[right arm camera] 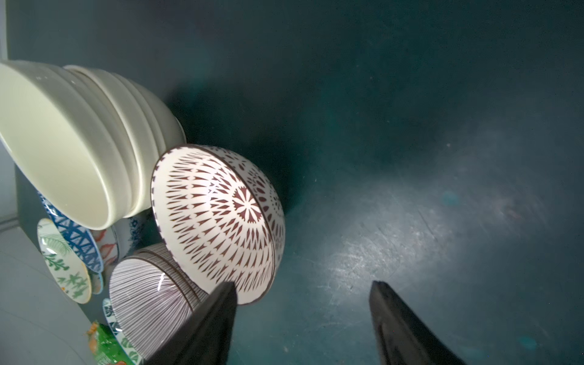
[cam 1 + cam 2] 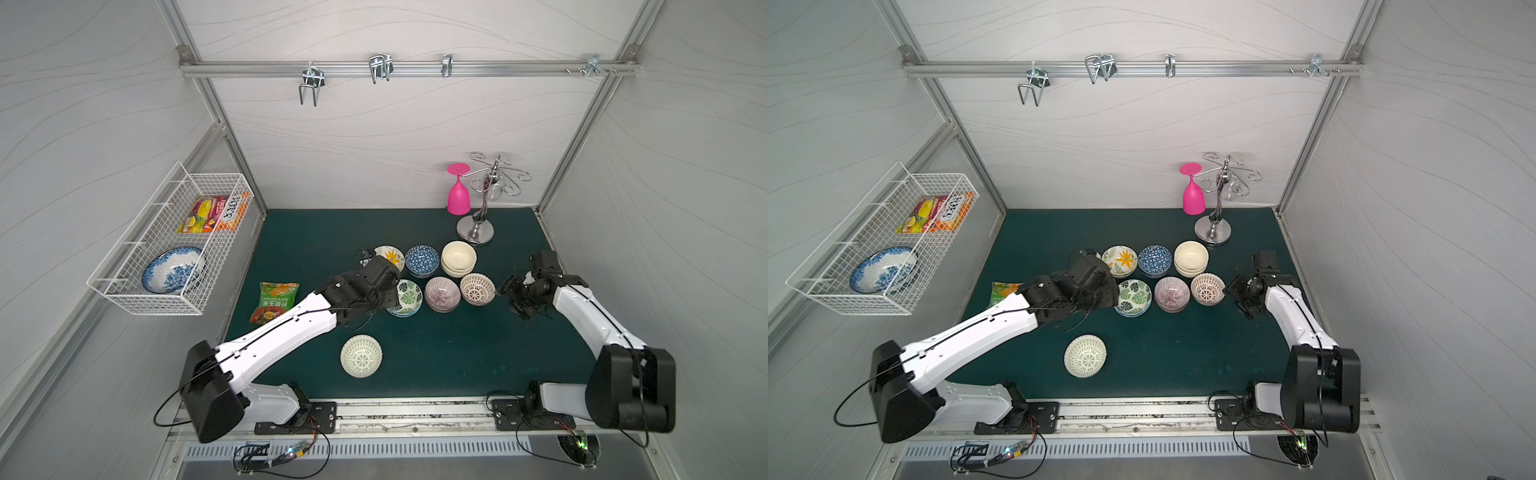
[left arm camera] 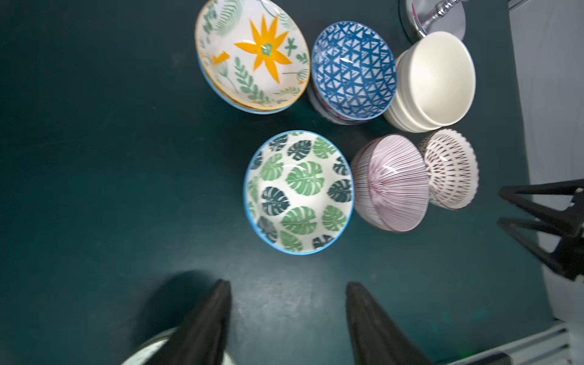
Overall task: Stack the bowls
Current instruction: Move the bowl to the center of the board.
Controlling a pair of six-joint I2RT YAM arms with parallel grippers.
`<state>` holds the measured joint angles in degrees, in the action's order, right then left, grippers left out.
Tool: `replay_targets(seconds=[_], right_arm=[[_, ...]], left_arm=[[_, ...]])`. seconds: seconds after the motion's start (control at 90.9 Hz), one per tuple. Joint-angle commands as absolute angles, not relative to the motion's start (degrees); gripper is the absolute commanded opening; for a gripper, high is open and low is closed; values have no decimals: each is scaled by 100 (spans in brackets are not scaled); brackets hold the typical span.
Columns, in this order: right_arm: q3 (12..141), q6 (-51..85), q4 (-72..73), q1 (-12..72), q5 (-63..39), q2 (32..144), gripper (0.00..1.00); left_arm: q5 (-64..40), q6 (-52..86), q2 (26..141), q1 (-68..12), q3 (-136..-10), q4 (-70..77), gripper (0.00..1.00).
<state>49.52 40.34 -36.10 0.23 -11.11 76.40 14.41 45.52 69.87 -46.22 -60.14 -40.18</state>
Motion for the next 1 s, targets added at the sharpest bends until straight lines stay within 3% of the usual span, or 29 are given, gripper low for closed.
replay_targets(seconds=[0.0, 0.033, 0.077, 0.418, 0.682, 0.825, 0.99], right_arm=[[5156, 3772, -3467, -6, -1316, 7910, 60], [5165, 3784, -3416, 8, -1325, 7979, 57], [5199, 3789, -3373, 88, -1280, 8121, 56], [5367, 3976, -3362, 805, -315, 8625, 42], [5351, 3996, -3487, 820, -93, 8759, 29], [5324, 4003, -3478, 830, -91, 8825, 28], [5328, 3936, -3557, 835, -98, 8814, 12]], left_arm=[[1972, 4481, 6288, -4501, -5474, -4050, 87], [2015, 4481, 6062, -4430, -5312, -4071, 97], [2030, 4450, 5815, -4338, -5074, -4054, 100], [1421, 4651, 4561, -3585, -3972, -3452, 100], [1269, 4628, 4447, -3470, -3836, -3318, 100], [1168, 4620, 4473, -3390, -3805, -3262, 100], [1144, 4653, 4448, -3359, -3766, -3254, 100]])
